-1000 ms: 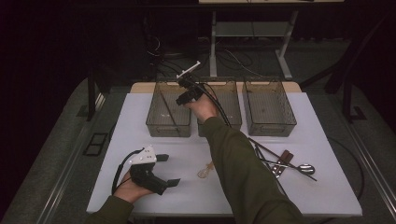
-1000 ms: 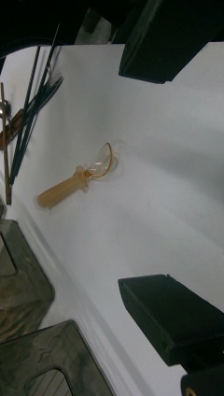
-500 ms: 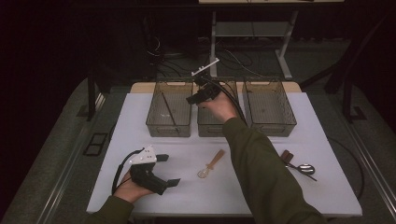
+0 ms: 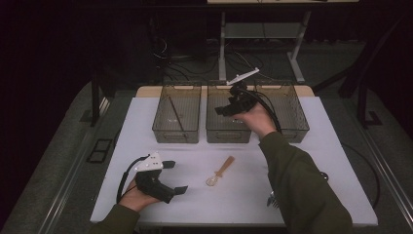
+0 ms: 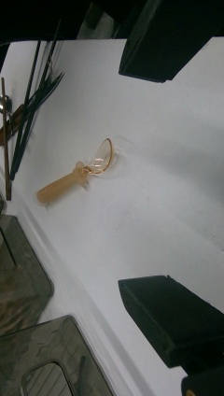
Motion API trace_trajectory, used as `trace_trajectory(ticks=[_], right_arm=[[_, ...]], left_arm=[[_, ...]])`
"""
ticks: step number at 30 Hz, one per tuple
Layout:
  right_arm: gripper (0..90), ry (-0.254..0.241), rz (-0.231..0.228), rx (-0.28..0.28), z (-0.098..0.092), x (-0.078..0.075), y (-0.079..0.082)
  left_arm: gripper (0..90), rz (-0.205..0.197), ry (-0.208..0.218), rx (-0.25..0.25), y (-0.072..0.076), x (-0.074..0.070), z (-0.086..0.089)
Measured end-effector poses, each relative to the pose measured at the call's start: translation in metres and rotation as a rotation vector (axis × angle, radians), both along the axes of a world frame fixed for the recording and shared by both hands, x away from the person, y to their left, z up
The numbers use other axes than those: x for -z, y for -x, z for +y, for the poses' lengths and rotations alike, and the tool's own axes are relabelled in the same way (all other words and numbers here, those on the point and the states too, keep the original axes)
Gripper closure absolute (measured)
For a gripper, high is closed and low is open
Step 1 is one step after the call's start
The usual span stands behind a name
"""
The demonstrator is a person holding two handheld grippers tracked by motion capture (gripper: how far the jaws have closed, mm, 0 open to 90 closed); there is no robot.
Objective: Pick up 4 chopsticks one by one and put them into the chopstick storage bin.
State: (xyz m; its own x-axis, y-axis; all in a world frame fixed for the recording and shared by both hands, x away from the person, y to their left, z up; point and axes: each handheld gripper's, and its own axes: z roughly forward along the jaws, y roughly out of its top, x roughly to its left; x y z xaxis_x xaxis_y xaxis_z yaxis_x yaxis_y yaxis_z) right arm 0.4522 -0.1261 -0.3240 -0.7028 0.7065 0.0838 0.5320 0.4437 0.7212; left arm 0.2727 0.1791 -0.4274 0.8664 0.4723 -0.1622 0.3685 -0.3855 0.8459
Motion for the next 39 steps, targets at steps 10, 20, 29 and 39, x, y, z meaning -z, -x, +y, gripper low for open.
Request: trace_trajectory(ticks=[10,20,29,39], right_arm=[[26.3,-0.049,-0.006,0.015,-0.044,0.002,0.022],[26.1,-0.085,-0.023,0.041,-0.075,0.005,0.04],[26.0,-0.1,-0.022,0.047,-0.092,0.013,0.054],[26.0,-0.114,-0.023,0.047,-0.118,0.026,0.07]], left_arm=[[0.0,0.003,-0.012,-0.018,-0.002,0.001,0.0],[0.0,0.002,-0.014,-0.015,-0.002,0.002,0.0],[0.0,0.0,-0.01,-0.014,-0.002,0.002,-0.001],[0.0,0.002,-0.012,-0.017,-0.002,0.002,0.0]])
